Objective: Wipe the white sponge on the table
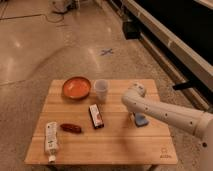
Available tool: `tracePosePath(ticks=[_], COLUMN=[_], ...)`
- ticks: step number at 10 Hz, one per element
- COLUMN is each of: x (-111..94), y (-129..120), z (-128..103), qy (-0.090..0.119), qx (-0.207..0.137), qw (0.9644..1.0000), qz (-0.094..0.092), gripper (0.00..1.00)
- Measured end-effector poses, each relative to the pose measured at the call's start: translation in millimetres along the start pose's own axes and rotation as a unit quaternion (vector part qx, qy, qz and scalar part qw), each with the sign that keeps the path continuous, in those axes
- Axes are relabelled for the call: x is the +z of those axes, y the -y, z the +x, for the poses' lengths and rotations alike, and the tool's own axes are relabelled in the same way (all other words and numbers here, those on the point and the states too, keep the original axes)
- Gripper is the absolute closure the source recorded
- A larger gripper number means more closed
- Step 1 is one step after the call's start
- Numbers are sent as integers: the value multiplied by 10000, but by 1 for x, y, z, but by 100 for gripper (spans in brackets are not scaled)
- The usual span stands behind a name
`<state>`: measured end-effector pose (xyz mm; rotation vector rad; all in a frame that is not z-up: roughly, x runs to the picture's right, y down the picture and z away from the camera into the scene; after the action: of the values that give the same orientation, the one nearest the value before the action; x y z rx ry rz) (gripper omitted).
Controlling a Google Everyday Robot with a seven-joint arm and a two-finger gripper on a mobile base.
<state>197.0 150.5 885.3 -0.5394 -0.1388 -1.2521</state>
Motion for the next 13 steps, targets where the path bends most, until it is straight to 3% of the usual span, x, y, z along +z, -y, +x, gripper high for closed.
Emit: tracePosePath(ticks=[2, 4, 8, 13], x=[-3, -15, -36, -50], y=[-26, -44, -39, -5], z=[-24, -56, -102, -119], qy=[347, 817, 1567, 1923], qx=[-37, -125, -384, -574], qw=[9994, 9966, 9864, 9759], qz=[-81, -47, 323, 856], gripper=[86, 65, 25, 21])
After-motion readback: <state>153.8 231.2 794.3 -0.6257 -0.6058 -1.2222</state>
